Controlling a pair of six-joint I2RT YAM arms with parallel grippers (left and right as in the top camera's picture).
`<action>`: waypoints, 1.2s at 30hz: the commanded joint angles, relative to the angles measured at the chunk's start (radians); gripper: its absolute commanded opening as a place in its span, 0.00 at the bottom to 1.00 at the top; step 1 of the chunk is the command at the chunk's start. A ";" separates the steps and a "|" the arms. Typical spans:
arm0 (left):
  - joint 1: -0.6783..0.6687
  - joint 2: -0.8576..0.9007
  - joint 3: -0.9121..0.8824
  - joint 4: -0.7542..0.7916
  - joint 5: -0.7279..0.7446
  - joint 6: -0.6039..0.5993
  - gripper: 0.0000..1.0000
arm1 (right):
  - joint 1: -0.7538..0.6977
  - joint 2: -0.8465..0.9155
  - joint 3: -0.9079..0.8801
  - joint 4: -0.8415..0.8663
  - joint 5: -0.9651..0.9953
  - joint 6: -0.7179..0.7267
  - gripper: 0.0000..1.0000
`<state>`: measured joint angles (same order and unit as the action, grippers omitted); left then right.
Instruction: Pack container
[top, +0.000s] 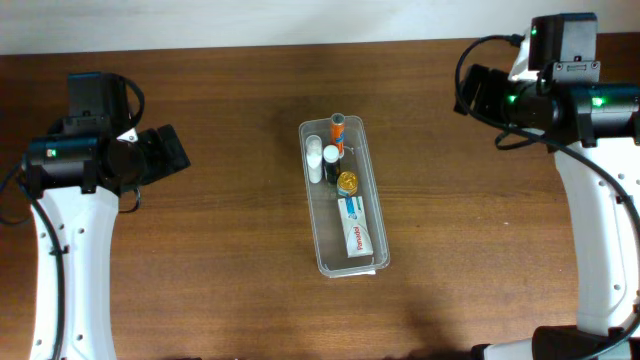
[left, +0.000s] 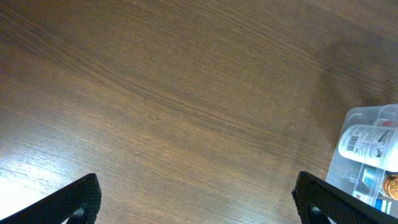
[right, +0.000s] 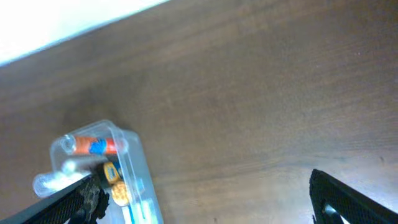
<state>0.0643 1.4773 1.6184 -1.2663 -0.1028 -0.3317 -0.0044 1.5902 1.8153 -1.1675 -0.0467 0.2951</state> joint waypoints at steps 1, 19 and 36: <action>0.004 -0.004 0.006 0.005 -0.010 0.019 0.99 | -0.002 -0.068 0.001 -0.010 0.005 -0.060 0.98; 0.004 -0.004 0.006 0.005 -0.010 0.019 0.99 | -0.003 -0.835 -0.705 0.323 0.169 -0.237 0.98; 0.004 -0.004 0.006 0.005 -0.010 0.019 1.00 | -0.003 -1.504 -1.421 0.477 0.136 -0.235 0.98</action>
<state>0.0643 1.4773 1.6184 -1.2636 -0.1059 -0.3313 -0.0044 0.1444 0.4423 -0.6975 0.0917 0.0673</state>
